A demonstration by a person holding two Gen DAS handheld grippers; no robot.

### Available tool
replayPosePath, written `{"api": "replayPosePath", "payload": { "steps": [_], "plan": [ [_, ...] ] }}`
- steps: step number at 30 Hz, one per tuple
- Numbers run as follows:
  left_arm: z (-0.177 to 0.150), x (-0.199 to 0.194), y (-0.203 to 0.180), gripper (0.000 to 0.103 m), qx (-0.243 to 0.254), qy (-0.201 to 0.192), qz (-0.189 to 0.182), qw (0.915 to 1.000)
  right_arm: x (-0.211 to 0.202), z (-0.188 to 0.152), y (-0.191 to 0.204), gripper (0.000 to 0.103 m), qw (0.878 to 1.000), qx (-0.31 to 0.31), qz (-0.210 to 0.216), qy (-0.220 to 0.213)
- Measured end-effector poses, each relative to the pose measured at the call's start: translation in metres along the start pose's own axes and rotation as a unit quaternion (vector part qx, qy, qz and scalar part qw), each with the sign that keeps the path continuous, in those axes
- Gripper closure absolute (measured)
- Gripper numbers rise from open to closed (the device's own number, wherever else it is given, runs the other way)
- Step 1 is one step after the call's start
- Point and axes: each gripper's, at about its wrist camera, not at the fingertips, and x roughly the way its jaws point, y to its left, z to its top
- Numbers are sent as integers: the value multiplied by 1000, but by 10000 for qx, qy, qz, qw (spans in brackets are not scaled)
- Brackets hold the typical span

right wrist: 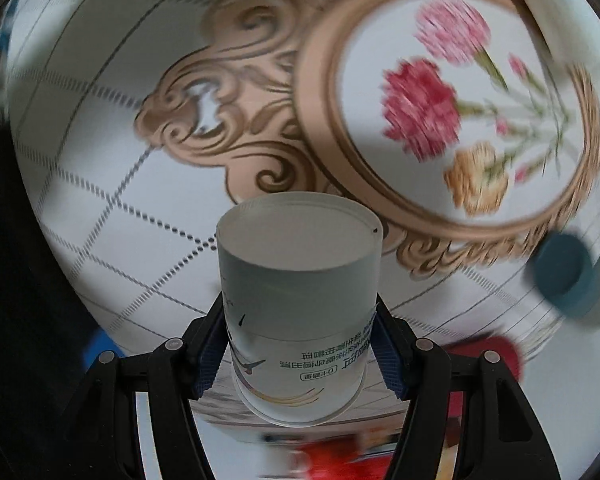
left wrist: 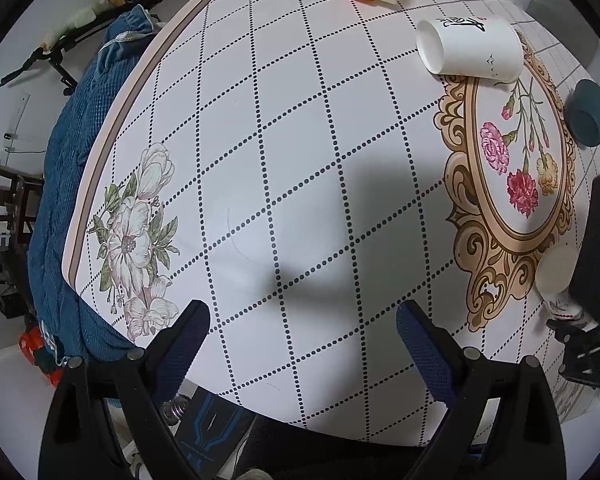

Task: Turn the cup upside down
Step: 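Lift the cup with the right tool and rotate it rim-down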

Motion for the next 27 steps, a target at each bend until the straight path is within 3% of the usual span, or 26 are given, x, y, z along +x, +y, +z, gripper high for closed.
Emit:
{"api": "replayPosePath", "payload": {
  "steps": [6, 11, 16, 24, 27],
  "plan": [
    [-1, 0, -6, 7, 79, -30, 15, 10000, 7, 1, -42, 36, 9883, 1132, 1023, 72],
    [-2, -1, -10, 7, 117, -36, 21, 9999, 14, -2, -71, 36, 9672, 1827, 1756, 156],
    [-1, 0, -12, 7, 152, -23, 18, 9999, 29, -26, -108, 36, 9456, 2322, 2268, 200],
    [1, 0, -14, 7, 205, -20, 40, 9998, 31, -32, -131, 34, 9315, 2596, 2538, 235],
    [1, 0, -16, 7, 219, -25, 56, 9997, 14, -31, -130, 24, 9347, 2591, 2427, 196]
  ]
}}
